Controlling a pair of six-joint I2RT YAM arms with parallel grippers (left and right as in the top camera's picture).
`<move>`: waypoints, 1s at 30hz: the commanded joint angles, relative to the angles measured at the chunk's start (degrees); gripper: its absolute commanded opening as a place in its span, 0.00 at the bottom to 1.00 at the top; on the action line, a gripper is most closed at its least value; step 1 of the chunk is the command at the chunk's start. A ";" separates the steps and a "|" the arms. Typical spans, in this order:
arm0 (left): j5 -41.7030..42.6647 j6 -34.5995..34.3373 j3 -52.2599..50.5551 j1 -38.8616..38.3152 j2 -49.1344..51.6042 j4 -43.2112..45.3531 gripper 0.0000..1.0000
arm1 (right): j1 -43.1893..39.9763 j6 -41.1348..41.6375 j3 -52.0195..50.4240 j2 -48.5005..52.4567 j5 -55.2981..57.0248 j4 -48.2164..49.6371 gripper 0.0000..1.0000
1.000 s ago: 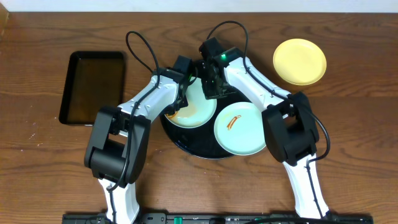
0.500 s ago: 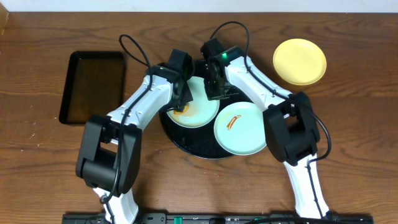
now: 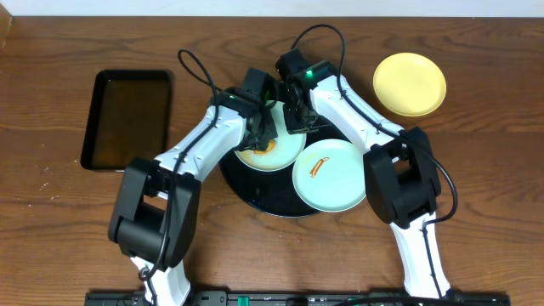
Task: Clean dirty plates on tray and stack at the side
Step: 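Scrub the sauce on the green plate with the sponge in left gripper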
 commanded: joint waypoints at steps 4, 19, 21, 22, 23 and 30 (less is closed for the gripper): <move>-0.22 -1.22 0.50 -1.16 2.08 1.62 0.08 | -0.39 1.42 0.28 -1.92 2.82 -0.52 0.01; -8.33 -2.38 0.35 -1.16 5.92 -5.25 0.08 | -0.46 1.62 0.26 -1.92 2.86 -0.70 0.01; -12.52 -1.90 0.35 -0.94 5.92 -6.93 0.08 | -0.46 1.62 0.26 -1.92 2.86 -0.92 0.01; -14.27 -1.03 0.35 -0.79 5.92 -7.56 0.08 | -0.46 1.62 0.26 -1.92 2.89 -1.01 0.01; -15.69 0.02 0.35 -0.57 5.92 -7.91 0.08 | -0.46 1.62 0.26 -1.92 3.04 -1.07 0.01; -19.54 1.70 1.14 1.49 4.63 -6.97 0.07 | -0.46 1.60 0.26 -1.92 3.04 -1.07 0.01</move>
